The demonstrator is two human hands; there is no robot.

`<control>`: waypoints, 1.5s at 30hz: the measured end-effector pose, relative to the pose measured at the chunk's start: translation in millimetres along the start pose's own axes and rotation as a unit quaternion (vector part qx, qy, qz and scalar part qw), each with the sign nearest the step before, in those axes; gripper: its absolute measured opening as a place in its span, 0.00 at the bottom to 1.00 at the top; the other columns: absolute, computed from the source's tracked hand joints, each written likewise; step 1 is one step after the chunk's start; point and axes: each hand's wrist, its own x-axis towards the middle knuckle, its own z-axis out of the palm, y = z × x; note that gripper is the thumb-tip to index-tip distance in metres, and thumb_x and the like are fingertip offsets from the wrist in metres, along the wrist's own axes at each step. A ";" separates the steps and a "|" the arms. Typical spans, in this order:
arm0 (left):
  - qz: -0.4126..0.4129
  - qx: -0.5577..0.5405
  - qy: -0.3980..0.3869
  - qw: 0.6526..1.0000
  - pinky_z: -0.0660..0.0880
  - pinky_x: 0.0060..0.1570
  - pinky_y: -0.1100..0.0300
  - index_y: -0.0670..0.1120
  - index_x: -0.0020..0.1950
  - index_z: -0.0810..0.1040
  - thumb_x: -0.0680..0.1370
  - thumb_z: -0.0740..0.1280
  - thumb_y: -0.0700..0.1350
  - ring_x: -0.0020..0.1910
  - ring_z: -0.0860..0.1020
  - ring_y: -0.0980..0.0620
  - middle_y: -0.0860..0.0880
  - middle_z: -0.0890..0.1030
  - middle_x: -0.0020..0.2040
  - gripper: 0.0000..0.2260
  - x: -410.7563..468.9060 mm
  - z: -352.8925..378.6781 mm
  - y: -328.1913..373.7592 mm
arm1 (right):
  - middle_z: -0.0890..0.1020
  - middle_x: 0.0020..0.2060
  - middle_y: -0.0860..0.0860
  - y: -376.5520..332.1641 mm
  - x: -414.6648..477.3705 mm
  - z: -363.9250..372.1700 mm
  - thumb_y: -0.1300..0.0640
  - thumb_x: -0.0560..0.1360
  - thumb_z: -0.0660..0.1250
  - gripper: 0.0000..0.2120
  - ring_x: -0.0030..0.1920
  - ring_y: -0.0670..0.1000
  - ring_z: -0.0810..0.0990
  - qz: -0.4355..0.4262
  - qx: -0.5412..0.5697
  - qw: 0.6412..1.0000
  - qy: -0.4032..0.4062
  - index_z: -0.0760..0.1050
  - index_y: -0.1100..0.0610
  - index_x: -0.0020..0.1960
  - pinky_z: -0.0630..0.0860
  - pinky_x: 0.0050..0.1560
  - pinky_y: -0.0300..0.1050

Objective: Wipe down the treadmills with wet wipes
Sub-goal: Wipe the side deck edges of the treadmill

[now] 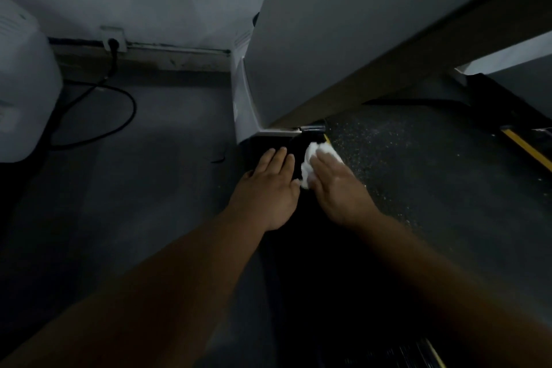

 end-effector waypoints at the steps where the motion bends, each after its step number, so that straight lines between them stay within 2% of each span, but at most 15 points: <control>1: 0.001 -0.003 0.000 1.000 0.53 0.77 0.46 0.50 0.83 0.46 0.86 0.46 0.55 0.81 0.39 0.55 0.54 0.41 0.83 0.26 -0.1 -0.1 -0.2 | 0.75 0.68 0.66 -1.4 -18.0 -5.1 0.56 0.82 0.58 0.21 0.70 0.62 0.72 -0.017 0.019 1.000 -0.012 0.73 0.69 0.68 0.56 0.74 0.40; 3: -0.001 -0.009 0.004 1.000 0.54 0.77 0.45 0.50 0.83 0.46 0.86 0.46 0.55 0.81 0.39 0.55 0.54 0.41 0.83 0.26 -0.1 0.4 -0.7 | 0.75 0.70 0.59 0.1 -36.0 -16.0 0.52 0.83 0.58 0.21 0.71 0.56 0.71 -0.031 0.060 0.997 -0.048 0.74 0.63 0.71 0.61 0.74 0.40; 6: 0.000 -0.008 0.010 1.000 0.55 0.77 0.45 0.50 0.83 0.48 0.86 0.47 0.55 0.81 0.39 0.55 0.54 0.42 0.83 0.26 0.6 1.7 -0.5 | 0.80 0.59 0.61 12.1 -1.7 -15.6 0.63 0.80 0.65 0.14 0.59 0.62 0.78 0.032 0.063 0.997 -0.024 0.78 0.62 0.65 0.75 0.60 0.53; 8: 0.000 -0.003 0.011 1.000 0.55 0.77 0.45 0.50 0.83 0.48 0.86 0.47 0.55 0.81 0.39 0.55 0.54 0.42 0.83 0.26 0.6 1.9 -0.5 | 0.79 0.55 0.61 6.3 22.6 -13.1 0.65 0.79 0.64 0.15 0.55 0.63 0.78 0.101 0.075 0.992 0.016 0.77 0.62 0.65 0.77 0.55 0.57; 10: -0.001 -0.005 0.008 1.000 0.54 0.76 0.45 0.50 0.83 0.47 0.86 0.47 0.55 0.81 0.39 0.55 0.54 0.42 0.83 0.26 0.3 0.7 -0.6 | 0.78 0.56 0.62 -2.4 23.6 -4.8 0.65 0.78 0.64 0.15 0.56 0.63 0.77 0.098 0.041 0.994 0.017 0.78 0.63 0.64 0.76 0.55 0.56; 13: -0.004 -0.007 0.007 1.000 0.55 0.76 0.45 0.50 0.83 0.47 0.86 0.47 0.55 0.81 0.39 0.55 0.54 0.42 0.83 0.26 -0.2 1.0 -0.2 | 0.73 0.68 0.62 0.3 1.3 7.1 0.63 0.81 0.61 0.19 0.68 0.62 0.71 0.063 -0.020 0.998 -0.022 0.72 0.64 0.71 0.67 0.68 0.53; 15: -0.005 -0.005 0.010 1.000 0.55 0.76 0.45 0.50 0.83 0.48 0.86 0.47 0.55 0.81 0.39 0.55 0.54 0.42 0.83 0.26 0.9 1.5 0.1 | 0.64 0.76 0.62 5.1 10.9 6.3 0.59 0.84 0.56 0.23 0.77 0.61 0.62 0.108 -0.018 0.993 -0.036 0.62 0.66 0.77 0.59 0.74 0.49; 17: -0.007 -0.001 0.003 1.000 0.54 0.76 0.46 0.51 0.83 0.47 0.86 0.46 0.55 0.81 0.39 0.55 0.55 0.42 0.83 0.26 1.9 0.7 0.5 | 0.58 0.79 0.63 6.4 23.3 5.7 0.56 0.86 0.51 0.24 0.79 0.60 0.56 0.161 0.003 0.985 -0.058 0.57 0.66 0.78 0.55 0.76 0.48; 22: -0.006 0.000 -0.013 1.000 0.53 0.76 0.45 0.50 0.83 0.46 0.86 0.46 0.55 0.81 0.38 0.55 0.54 0.41 0.83 0.26 0.9 -2.8 1.1 | 0.58 0.80 0.60 -9.8 -49.6 -3.0 0.41 0.84 0.41 0.34 0.81 0.56 0.52 0.013 -0.026 0.998 -0.061 0.58 0.64 0.80 0.50 0.80 0.49; 26: -0.001 0.008 -0.001 1.000 0.51 0.78 0.45 0.50 0.83 0.47 0.86 0.46 0.55 0.81 0.40 0.54 0.54 0.42 0.83 0.26 1.2 -1.5 1.4 | 0.56 0.81 0.57 0.7 -61.3 -0.6 0.36 0.83 0.34 0.39 0.81 0.53 0.50 0.028 -0.049 0.995 -0.079 0.55 0.62 0.81 0.49 0.81 0.52; 30: 0.002 0.020 0.000 1.000 0.49 0.79 0.45 0.50 0.83 0.47 0.86 0.46 0.55 0.81 0.40 0.54 0.53 0.42 0.84 0.26 1.9 -1.1 -0.9 | 0.51 0.81 0.59 -18.2 -2.3 9.6 0.45 0.86 0.44 0.30 0.81 0.56 0.47 0.181 -0.078 0.977 -0.078 0.49 0.62 0.81 0.46 0.79 0.51; 35: 0.005 0.011 -0.006 1.000 0.47 0.79 0.45 0.50 0.83 0.47 0.86 0.45 0.54 0.81 0.40 0.54 0.53 0.42 0.84 0.26 0.6 -1.7 -2.3 | 0.42 0.81 0.48 -59.1 -122.4 -10.3 0.36 0.80 0.33 0.36 0.80 0.46 0.38 0.062 -0.017 0.994 -0.088 0.44 0.53 0.82 0.39 0.78 0.42; 38: 0.007 0.015 -0.010 1.000 0.47 0.79 0.44 0.50 0.83 0.47 0.86 0.45 0.54 0.82 0.40 0.53 0.52 0.42 0.84 0.26 1.1 -1.8 -2.0 | 0.42 0.81 0.46 -52.6 -150.1 -11.4 0.35 0.80 0.34 0.35 0.80 0.45 0.38 0.124 -0.044 0.987 -0.097 0.44 0.51 0.82 0.41 0.80 0.46; 42: 0.003 0.026 -0.023 0.999 0.46 0.79 0.44 0.50 0.83 0.46 0.86 0.45 0.55 0.82 0.40 0.53 0.52 0.42 0.84 0.26 1.2 -5.3 -1.4 | 0.45 0.82 0.54 -44.3 -63.5 1.9 0.38 0.82 0.37 0.35 0.81 0.53 0.42 0.247 -0.068 0.963 -0.086 0.43 0.56 0.83 0.43 0.78 0.51; 45: 0.014 0.039 -0.031 0.999 0.44 0.79 0.44 0.50 0.83 0.45 0.86 0.44 0.55 0.81 0.40 0.52 0.52 0.42 0.84 0.26 1.8 -4.4 -1.6 | 0.41 0.81 0.51 -59.3 -66.9 0.2 0.41 0.85 0.40 0.31 0.81 0.50 0.38 0.180 -0.053 0.977 -0.102 0.41 0.55 0.83 0.39 0.78 0.47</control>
